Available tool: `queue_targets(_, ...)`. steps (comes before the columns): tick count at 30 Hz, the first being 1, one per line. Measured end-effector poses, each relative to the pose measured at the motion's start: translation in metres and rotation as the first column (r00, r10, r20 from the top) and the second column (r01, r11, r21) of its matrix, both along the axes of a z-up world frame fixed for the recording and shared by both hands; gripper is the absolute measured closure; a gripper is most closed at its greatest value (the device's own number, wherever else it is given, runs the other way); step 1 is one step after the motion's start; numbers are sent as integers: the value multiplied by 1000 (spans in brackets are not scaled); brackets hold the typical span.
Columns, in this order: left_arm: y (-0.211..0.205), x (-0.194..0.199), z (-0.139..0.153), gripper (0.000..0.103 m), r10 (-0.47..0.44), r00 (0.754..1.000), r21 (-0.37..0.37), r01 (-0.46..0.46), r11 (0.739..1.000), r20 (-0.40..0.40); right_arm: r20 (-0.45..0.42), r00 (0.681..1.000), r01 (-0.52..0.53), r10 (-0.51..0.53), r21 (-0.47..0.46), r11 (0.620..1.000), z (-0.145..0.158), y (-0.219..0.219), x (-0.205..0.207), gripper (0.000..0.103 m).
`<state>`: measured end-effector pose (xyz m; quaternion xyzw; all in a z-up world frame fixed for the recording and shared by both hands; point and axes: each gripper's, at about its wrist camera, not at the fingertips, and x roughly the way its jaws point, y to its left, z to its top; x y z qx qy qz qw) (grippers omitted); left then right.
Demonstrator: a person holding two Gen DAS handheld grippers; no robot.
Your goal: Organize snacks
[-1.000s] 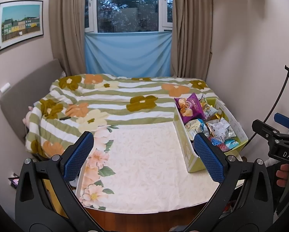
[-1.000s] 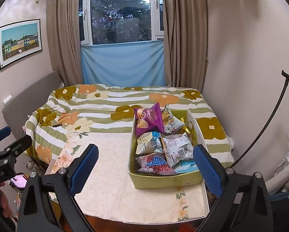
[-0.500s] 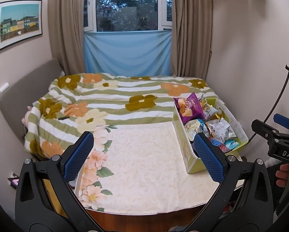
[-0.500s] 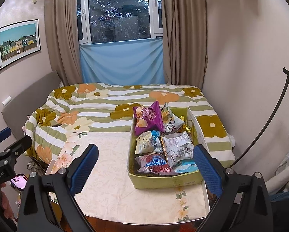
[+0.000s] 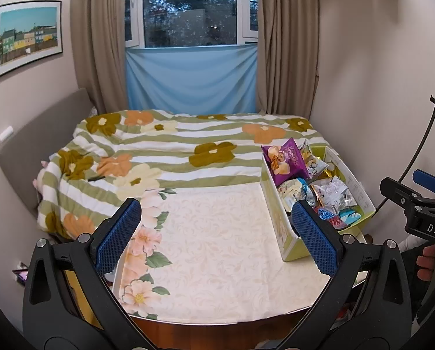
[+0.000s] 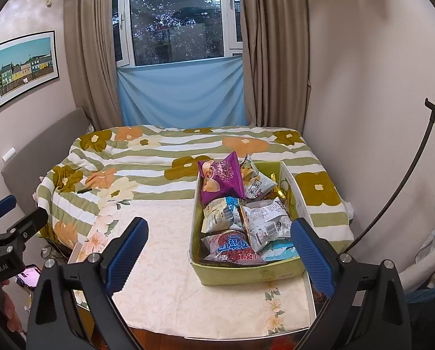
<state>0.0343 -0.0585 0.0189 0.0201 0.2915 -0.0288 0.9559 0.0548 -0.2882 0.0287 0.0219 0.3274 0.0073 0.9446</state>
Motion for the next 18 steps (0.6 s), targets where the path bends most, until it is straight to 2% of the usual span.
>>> queue_targets(18,4,0,-4,0,15,1000,-16,-15,1000,-15,0,1000,1,-1,5,1000,1,0,1,6)
